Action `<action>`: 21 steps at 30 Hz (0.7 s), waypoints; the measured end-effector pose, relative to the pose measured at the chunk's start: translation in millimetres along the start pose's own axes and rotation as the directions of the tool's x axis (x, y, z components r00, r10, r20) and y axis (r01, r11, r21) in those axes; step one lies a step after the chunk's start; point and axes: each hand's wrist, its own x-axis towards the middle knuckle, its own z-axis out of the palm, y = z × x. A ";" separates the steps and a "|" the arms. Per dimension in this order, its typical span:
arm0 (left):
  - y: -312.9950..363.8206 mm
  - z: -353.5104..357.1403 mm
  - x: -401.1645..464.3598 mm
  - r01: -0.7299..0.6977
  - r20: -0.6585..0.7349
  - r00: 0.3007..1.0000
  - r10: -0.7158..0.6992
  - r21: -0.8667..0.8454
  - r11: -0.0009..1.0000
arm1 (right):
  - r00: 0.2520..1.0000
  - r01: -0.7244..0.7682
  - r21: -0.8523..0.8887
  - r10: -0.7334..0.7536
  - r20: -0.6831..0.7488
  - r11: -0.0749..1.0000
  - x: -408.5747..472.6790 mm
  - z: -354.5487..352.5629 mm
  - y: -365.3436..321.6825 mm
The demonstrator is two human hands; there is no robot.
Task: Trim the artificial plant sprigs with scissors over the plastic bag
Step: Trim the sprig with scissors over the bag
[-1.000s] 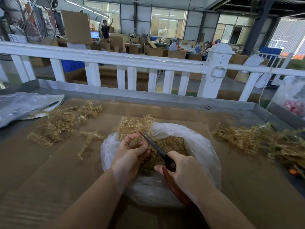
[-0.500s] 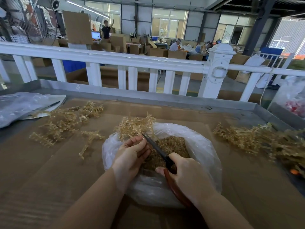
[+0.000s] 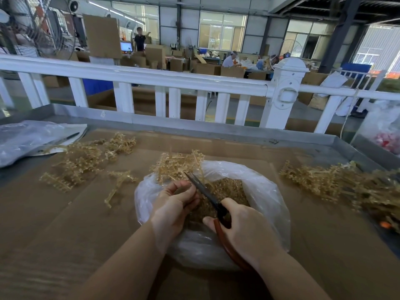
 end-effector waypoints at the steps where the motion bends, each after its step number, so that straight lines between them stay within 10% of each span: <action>1: -0.2 0.0 -0.2 -0.001 0.008 1.000 0.001 0.011 1.000 | 1.000 -0.001 -0.007 0.001 0.003 1.000 0.8 -0.3 -0.7; 21: 4.5 3.4 -4.3 0.016 -0.024 1.000 -0.019 -0.123 0.992 | 0.998 -0.033 0.166 0.041 -0.045 0.986 3.4 -3.3 5.9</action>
